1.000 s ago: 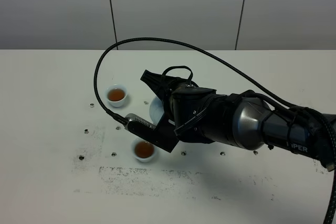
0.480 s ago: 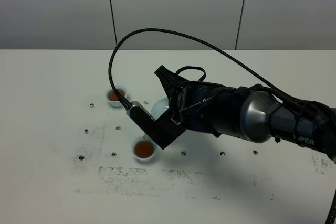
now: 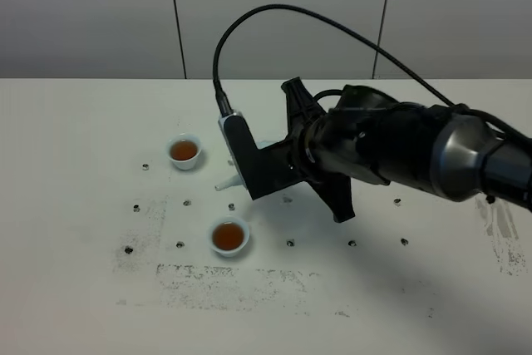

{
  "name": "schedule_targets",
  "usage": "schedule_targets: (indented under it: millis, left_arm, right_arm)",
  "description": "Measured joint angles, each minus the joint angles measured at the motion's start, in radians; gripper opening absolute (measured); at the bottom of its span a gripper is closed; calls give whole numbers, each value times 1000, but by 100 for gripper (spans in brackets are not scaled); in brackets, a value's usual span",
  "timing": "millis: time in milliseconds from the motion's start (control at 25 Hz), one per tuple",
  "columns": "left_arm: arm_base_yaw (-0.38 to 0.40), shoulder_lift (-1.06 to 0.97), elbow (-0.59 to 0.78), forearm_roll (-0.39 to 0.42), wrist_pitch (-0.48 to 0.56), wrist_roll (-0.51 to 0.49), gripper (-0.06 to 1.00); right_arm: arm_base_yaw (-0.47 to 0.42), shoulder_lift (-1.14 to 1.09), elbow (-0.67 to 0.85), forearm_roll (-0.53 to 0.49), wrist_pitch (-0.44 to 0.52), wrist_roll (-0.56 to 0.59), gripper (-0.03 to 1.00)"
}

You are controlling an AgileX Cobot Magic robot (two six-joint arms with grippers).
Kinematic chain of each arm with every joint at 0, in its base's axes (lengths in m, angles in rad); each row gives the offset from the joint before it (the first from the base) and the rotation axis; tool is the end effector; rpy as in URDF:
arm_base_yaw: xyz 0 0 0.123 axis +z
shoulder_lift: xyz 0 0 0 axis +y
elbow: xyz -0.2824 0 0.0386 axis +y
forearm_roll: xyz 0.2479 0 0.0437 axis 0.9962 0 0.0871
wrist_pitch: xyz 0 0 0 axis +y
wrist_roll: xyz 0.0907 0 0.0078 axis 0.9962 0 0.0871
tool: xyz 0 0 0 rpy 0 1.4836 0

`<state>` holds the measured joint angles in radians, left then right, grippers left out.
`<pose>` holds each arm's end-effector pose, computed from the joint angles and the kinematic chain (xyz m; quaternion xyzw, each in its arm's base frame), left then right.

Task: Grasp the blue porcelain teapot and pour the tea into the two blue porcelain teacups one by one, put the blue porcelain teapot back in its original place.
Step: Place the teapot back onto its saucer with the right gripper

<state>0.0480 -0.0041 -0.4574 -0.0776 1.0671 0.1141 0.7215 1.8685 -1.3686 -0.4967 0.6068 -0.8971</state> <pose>-0.0009 -0.0062 0.2649 0.0294 0.8636 0.0020 0.5034 0.3230 0.2511 0.2293 -0.7829 0.5306 -0.2122 0.2462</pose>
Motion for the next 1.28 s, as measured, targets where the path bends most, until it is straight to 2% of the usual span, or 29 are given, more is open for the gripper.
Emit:
schedule_targets:
  millis: [120,200,320,520,640,760,960,1280]
  left_arm:
    - [0,0,0,0,0,0,34]
    - [0,0,0,0,0,0,34]
    - [0,0,0,0,0,0,34]
    - [0,0,0,0,0,0,34]
    - [0,0,0,0,0,0,34]
    - [0,0,0,0,0,0,34]
    - [0,0,0,0,0,0,34]
    - [0,0,0,0,0,0,34]
  right_arm:
    - [-16,-63,23,142,54,61,6]
    - [-28,-100,59,224,71,168,6]
    - [-36,-135,122,295,69,425,6]
    - [-37,-137,184,320,47,914,6]
    - [-37,-137,234,338,2,1076,6]
    - [-33,-133,276,386,-55,1128,6]
    - [-3,-108,286,464,-125,1140,6]
    - [4,-36,287,481,-141,1153,6]
